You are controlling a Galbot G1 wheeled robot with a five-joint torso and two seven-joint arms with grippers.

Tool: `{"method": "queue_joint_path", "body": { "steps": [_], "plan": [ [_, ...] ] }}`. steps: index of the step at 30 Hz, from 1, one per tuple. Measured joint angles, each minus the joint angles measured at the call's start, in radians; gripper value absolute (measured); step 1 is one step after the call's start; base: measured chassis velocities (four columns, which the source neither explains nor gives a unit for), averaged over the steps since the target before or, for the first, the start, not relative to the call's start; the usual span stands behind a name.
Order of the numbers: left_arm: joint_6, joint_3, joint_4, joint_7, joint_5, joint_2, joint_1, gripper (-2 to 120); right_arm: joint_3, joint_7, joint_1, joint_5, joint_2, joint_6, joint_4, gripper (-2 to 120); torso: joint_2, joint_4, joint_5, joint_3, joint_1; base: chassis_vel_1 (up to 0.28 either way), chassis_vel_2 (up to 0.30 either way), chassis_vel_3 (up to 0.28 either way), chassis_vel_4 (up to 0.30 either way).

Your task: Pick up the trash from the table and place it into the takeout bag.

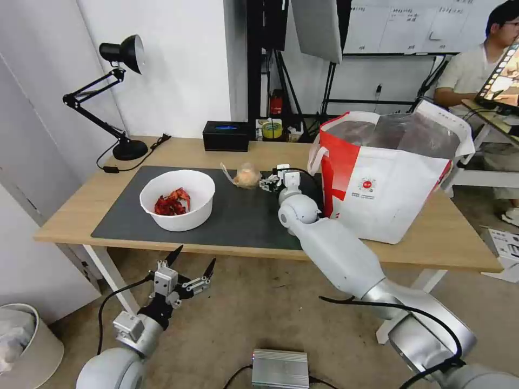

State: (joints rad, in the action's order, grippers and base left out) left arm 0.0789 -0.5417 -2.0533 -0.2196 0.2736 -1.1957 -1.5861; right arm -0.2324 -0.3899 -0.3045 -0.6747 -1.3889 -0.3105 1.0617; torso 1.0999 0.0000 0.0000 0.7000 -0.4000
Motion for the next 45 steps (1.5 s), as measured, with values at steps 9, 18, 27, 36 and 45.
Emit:
{"method": "queue_joint_path", "body": {
  "steps": [9,18,27,36,45],
  "plan": [
    [0.001,0.000,0.001,0.000,0.001,0.006,0.002,100,0.001,0.058,0.016,0.015,-0.010,-0.004,-0.047,100,0.000,0.0000,0.0000,0.000,0.000,0.000,0.000,0.000,0.000],
    [0.002,0.006,0.006,-0.001,0.003,0.009,0.006,100,0.000,0.120,0.037,0.025,-0.022,-0.016,-0.093,100,0.000,0.0000,0.0000,0.000,0.000,0.000,0.000,0.000,0.000],
    [0.005,0.015,0.011,-0.001,0.006,0.018,0.013,100,0.000,0.157,0.059,0.035,-0.031,-0.036,-0.137,100,0.000,0.0000,0.0000,0.000,0.000,0.000,0.000,0.000,0.000],
    [0.005,0.020,0.014,-0.001,0.008,0.027,0.017,100,0.001,0.189,0.075,0.039,-0.027,-0.066,-0.162,100,0.000,0.0001,0.0000,0.000,0.000,0.000,0.000,0.000,0.000],
    [0.009,0.025,0.018,-0.001,0.009,0.028,0.019,100,0.000,0.201,0.080,0.050,-0.028,-0.084,-0.171,100,0.000,0.0000,0.0001,0.000,0.000,0.000,0.000,0.000,0.000]
  ]
}}
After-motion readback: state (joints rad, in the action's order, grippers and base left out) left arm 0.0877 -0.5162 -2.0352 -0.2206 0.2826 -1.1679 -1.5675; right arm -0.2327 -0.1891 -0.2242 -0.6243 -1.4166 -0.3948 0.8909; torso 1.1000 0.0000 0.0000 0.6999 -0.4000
